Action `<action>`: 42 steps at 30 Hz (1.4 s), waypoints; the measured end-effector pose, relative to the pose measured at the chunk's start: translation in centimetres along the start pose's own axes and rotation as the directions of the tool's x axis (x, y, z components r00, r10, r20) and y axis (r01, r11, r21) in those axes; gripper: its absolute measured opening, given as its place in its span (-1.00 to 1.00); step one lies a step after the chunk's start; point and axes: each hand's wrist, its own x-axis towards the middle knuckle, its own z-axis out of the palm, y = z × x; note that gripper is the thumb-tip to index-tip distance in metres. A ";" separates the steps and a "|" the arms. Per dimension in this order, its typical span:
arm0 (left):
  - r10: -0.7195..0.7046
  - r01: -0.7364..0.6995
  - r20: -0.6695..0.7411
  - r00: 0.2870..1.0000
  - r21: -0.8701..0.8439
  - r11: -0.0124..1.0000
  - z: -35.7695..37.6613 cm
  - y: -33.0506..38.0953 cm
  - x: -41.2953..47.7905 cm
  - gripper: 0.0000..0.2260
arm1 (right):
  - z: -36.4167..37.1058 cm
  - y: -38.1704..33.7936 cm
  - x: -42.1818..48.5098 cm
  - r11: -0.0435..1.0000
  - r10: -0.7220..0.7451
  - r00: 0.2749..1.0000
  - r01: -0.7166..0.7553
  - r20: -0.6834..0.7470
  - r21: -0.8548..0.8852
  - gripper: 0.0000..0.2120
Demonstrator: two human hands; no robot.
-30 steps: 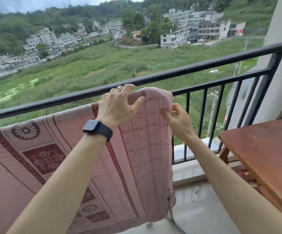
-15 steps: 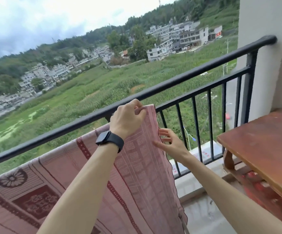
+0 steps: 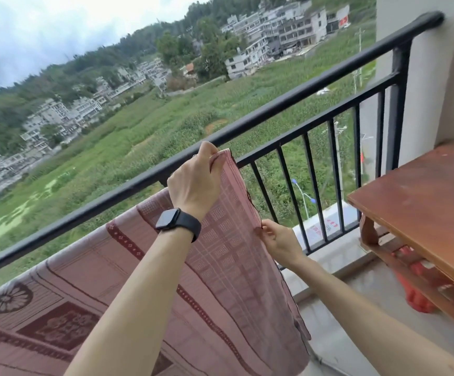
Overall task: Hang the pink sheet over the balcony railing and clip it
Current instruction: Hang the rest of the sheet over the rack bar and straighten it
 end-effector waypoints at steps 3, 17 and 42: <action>0.082 -0.074 -0.078 0.994 0.091 0.993 0.8 -0.5 -0.5 -0.70 | 0.5 2.5 -2.5 0.990 0.131 0.991 -0.132 0.031 0.058 -0.67; 0.199 -0.174 -0.191 0.961 0.138 0.975 1.7 -0.7 -0.4 -0.68 | 0.1 5.2 -2.0 0.874 0.264 0.958 -0.189 0.111 -0.448 -0.86; -0.054 0.150 0.303 0.951 -0.303 0.941 -2.1 0.4 2.3 -0.82 | -3.9 -7.0 1.6 0.993 -0.018 0.999 0.022 -0.034 0.119 -0.72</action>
